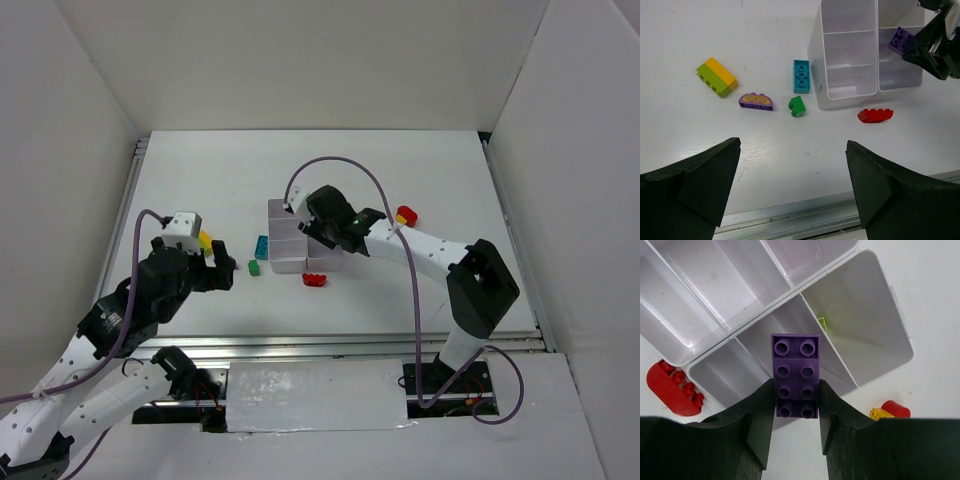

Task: Sort the legos into containers by color

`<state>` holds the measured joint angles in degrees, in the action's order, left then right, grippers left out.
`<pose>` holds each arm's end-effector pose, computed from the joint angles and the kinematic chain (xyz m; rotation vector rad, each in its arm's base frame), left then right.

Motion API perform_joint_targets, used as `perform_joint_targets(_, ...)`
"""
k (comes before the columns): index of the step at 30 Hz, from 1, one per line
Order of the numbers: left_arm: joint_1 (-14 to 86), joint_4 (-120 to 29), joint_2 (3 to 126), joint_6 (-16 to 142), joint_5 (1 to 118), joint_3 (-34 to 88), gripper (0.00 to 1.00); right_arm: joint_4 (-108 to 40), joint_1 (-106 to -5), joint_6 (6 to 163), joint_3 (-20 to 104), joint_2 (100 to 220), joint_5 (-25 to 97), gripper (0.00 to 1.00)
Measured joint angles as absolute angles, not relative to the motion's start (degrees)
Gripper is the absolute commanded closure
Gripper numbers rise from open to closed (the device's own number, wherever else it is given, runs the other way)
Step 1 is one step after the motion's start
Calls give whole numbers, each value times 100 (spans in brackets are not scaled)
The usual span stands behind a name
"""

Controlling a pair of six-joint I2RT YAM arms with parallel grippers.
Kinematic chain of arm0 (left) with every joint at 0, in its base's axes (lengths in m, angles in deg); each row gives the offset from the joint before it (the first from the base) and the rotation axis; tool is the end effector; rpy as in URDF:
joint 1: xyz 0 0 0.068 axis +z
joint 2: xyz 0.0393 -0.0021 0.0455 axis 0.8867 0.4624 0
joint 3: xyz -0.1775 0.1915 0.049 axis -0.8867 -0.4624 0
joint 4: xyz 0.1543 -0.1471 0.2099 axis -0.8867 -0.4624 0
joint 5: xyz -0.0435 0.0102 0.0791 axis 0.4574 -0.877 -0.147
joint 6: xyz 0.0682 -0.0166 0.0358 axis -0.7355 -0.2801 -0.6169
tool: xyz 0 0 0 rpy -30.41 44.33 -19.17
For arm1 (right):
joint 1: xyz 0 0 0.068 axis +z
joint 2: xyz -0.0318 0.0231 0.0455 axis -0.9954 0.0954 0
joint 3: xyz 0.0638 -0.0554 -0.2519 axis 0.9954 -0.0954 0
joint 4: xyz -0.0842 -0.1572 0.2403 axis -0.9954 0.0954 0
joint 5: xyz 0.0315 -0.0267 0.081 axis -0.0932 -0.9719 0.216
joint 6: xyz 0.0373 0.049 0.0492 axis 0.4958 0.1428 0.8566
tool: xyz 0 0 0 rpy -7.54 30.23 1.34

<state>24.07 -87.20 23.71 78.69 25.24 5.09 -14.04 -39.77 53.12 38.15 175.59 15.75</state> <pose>0.1675 -0.0947 0.3388 -0.0947 1.9579 -0.2953 0.3165 0.2925 0.2023 -1.2497 1.9876 -0.0973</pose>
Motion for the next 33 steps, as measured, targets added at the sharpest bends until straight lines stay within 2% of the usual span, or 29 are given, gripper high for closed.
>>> perform_joint_targets(1, 2407, -8711, 2373, 7867, 2537, 509, 1, -1444, -3977, 5306, 3806, 17559, 1582, 50)
perform_joint_targets(3, 2407, -8705, 2373, 7858, 2561, 509, 1, -1459, -3977, 5293, 3804, 17559, 1586, 49)
perform_joint_targets(5, 2407, -8700, 2373, 7856, 2578, 509, 1, -1496, -3977, 5288, 3802, 17559, 1589, 31)
perform_joint_targets(6, 2407, -8694, 2373, 7854, 2581, 509, 1, -1505, -3977, 5286, 3802, 17559, 1589, 11)
perform_joint_targets(8, 2407, -8681, 2371, 7854, 2583, 509, 0, -1520, -3977, 5271, 3802, 17559, 1589, 3)
perform_joint_targets(17, 2407, -8670, 2371, 7832, 2609, 509, 1, -1544, -3977, 5409, 3749, 17395, 1761, 1)
perform_joint_targets(20, 2407, -8672, 2371, 7830, 2605, 509, 0, -1667, -3977, 5667, 3502, 16877, 1790, 0)
perform_joint_targets(25, 2407, -8681, 2373, 7850, 2539, 509, 0, -2222, -4041, 6829, 3030, 15594, 1022, 0)
perform_joint_targets(33, 2409, -8849, 2487, 8062, 2078, 509, 0, -1428, -5498, 9231, 3395, 15360, 852, 1)
